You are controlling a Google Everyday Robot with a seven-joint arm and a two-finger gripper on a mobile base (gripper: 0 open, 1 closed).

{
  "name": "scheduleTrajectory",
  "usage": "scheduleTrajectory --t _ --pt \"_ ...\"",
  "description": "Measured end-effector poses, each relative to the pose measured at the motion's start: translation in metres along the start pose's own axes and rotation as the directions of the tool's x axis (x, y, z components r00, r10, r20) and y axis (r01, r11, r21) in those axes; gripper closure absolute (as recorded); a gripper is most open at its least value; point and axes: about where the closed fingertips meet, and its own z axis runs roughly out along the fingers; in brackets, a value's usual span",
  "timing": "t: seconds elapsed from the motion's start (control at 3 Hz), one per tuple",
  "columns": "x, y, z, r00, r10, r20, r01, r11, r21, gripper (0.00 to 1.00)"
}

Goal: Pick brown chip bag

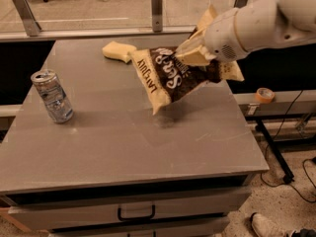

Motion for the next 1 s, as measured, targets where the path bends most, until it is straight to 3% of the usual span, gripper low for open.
scheduleTrajectory --t 0.33,0.67,1.0 --pt "-0.024 0.009 -0.04 0.989 -0.005 0.15 0.008 0.9997 -0.024 1.0" --pt "-0.046 0.023 -0.075 0.964 0.001 0.267 0.013 0.9987 -0.05 1.0" --pt "-0.046 0.023 -0.075 0.964 0.001 0.267 0.013 0.9987 -0.05 1.0"
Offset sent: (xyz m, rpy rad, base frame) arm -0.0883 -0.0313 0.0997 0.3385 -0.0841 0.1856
